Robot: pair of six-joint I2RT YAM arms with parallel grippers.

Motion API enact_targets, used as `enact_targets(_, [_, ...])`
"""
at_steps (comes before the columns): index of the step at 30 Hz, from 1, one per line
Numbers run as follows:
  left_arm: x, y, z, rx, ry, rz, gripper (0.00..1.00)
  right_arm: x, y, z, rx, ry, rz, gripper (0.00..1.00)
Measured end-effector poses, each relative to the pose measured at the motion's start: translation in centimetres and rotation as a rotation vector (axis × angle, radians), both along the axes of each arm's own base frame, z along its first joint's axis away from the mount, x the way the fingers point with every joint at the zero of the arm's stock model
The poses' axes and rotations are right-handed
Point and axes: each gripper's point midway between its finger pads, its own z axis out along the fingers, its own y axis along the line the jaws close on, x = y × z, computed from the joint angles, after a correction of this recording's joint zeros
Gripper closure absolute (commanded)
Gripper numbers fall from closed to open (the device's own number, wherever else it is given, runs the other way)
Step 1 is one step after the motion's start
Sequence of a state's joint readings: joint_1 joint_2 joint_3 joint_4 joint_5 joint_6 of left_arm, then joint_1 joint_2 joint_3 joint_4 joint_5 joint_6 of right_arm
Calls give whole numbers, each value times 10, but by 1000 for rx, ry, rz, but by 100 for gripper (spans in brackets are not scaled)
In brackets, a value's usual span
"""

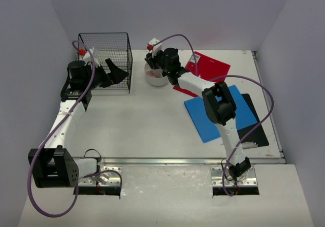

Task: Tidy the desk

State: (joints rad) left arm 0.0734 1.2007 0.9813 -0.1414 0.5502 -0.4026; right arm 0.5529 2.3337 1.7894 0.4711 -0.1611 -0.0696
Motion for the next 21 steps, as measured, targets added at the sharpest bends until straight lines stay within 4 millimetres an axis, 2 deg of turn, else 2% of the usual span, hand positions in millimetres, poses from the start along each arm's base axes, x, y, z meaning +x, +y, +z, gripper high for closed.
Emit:
enact_targets(2, [0,0,0,-1,0,-1,0,-1,0,-2,-6,1,3,53])
enact_targets(5, [0,1,0,-2,0,-1,0,-1,0,-2,-10,-2,7,47])
enact_targets(16, [-1,1,0,-3,0,-5,0,-8,3,-9,-19,44,34,46])
enact_targets(19, [-4,2,1,7,-2,-2,0,-14,1,2,-18,52,43,45])
enact_targets(21, [-6,3,4,20,-10,2,0,-22,-3,22,-15,44,50,45])
